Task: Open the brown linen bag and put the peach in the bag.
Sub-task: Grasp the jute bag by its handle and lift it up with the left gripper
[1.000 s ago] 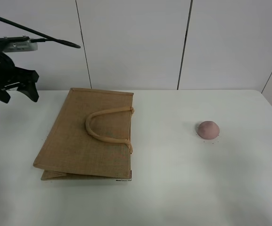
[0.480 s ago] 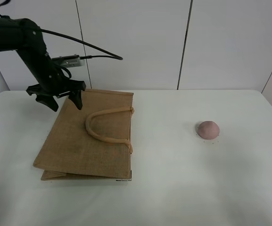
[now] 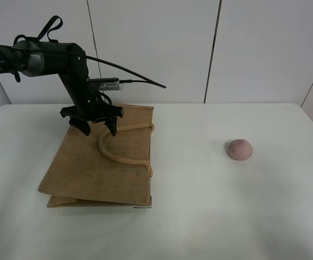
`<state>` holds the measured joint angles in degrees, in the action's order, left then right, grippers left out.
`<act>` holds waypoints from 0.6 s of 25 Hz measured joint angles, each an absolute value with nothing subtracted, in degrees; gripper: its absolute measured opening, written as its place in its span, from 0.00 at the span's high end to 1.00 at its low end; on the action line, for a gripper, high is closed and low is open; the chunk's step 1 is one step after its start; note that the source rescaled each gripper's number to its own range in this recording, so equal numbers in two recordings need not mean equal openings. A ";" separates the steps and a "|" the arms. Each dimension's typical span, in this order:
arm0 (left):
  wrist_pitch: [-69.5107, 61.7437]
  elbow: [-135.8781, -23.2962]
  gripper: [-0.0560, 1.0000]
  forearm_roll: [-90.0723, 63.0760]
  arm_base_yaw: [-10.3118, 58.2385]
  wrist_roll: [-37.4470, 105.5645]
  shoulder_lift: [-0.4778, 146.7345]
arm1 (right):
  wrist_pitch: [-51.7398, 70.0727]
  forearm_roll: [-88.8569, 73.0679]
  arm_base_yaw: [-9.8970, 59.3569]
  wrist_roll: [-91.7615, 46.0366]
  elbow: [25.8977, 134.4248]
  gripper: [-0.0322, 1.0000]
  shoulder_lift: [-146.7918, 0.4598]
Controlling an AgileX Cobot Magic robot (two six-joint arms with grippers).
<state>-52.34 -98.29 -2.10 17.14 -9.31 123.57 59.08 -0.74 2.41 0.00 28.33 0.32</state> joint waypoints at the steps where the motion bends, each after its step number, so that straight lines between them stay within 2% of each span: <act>1: -52.22 -98.30 0.00 -1.97 17.14 -9.37 124.03 | 59.08 -0.74 2.41 0.00 28.33 0.00 0.32; 15: -48.81 -98.85 0.00 0.00 17.14 -9.46 129.09 | 59.08 -0.74 2.41 0.00 28.33 0.00 0.32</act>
<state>-48.81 -98.85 0.00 17.14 -9.46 129.09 59.08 -0.74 2.41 0.00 28.33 0.32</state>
